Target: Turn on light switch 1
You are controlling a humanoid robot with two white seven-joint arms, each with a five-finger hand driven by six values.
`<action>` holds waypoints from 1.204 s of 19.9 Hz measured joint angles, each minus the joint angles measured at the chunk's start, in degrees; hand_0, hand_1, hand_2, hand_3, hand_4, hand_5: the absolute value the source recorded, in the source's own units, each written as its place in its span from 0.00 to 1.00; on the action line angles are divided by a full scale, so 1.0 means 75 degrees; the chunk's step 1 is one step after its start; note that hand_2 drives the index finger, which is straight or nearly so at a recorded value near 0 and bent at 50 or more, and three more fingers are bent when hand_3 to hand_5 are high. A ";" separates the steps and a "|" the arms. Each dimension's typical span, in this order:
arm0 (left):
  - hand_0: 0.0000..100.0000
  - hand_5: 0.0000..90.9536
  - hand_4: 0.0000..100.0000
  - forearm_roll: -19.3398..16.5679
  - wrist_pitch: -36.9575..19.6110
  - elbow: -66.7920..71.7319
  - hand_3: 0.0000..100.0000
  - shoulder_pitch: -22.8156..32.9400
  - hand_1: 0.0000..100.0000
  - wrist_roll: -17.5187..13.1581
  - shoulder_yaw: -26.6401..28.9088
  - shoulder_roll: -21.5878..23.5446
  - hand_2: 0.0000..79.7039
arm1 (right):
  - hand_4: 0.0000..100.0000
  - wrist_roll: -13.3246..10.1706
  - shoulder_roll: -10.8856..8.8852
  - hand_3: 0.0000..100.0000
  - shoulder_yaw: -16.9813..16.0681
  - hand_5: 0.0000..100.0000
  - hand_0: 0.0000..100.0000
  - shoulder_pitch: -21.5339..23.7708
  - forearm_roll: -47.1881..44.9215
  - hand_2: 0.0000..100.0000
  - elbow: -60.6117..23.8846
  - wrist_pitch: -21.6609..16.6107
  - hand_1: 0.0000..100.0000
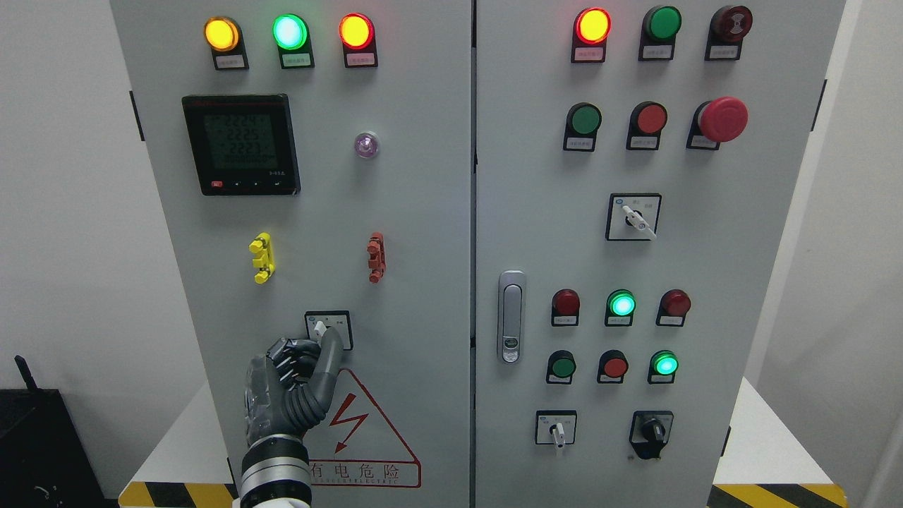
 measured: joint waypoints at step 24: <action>0.01 0.77 0.83 0.0002 0.0024 0.0042 0.88 0.0007 0.44 0.0075 -0.0011 0.0000 0.78 | 0.00 0.0000 0.0000 0.00 0.0000 0.00 0.30 0.0000 0.0002 0.00 0.0000 0.0000 0.00</action>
